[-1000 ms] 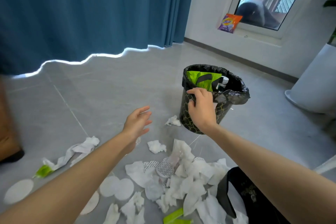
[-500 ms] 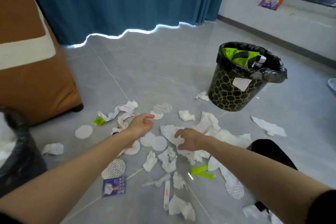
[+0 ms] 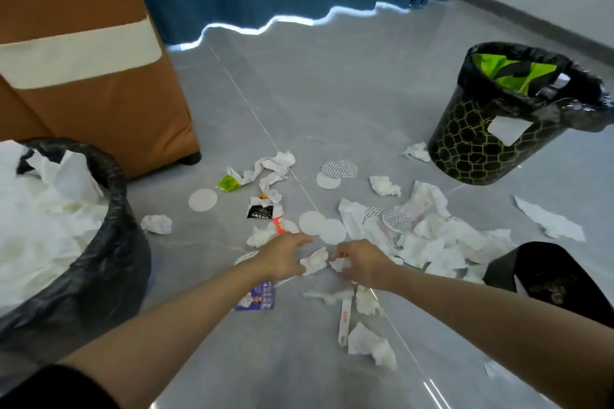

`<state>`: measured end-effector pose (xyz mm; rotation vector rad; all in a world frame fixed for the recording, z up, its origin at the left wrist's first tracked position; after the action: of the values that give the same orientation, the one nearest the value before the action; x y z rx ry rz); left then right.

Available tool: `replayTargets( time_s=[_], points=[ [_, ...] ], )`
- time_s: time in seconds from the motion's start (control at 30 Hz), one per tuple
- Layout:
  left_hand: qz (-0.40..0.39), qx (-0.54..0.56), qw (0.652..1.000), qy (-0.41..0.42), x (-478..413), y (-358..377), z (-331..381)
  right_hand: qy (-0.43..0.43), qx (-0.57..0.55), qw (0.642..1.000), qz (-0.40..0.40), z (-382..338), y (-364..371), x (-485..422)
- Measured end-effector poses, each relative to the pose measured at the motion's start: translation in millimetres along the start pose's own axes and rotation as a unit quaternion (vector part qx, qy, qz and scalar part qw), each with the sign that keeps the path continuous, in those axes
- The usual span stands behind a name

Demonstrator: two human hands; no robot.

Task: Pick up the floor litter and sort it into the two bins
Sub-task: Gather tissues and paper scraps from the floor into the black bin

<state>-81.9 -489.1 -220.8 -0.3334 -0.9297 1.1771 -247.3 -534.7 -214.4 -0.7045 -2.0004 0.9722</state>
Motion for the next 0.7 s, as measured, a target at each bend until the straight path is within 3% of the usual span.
replayTargets(
  time_s=[0.13,0.23,0.37,0.5,0.7],
  points=[
    [-0.018,-0.050,0.997,0.058,0,8,7,0.025,-0.074,0.996,0.046,6,-18,2],
    [-0.037,-0.062,0.995,0.062,-6,20,9,0.039,-0.118,0.992,0.029,7,-27,12],
    [-0.020,-0.102,0.992,0.070,-11,33,11,0.020,-0.059,0.998,-0.024,11,-20,32],
    [0.016,-0.075,0.996,0.050,-13,35,8,0.001,-0.004,0.998,-0.057,19,8,47],
    [0.013,-0.044,0.998,0.049,-6,34,9,-0.034,0.052,0.997,-0.040,22,35,55]
  ],
)
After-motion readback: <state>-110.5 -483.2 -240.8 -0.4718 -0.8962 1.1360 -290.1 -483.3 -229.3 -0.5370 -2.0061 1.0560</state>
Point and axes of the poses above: each hand's wrist, its own x-axis away from the middle knuckle, its own y-axis out of the palm, z = x × y, the point moved 3 cm from there along -x, towards the middle knuckle, and after that the axes turned 1 degree about -y, right-handed, at the moved point
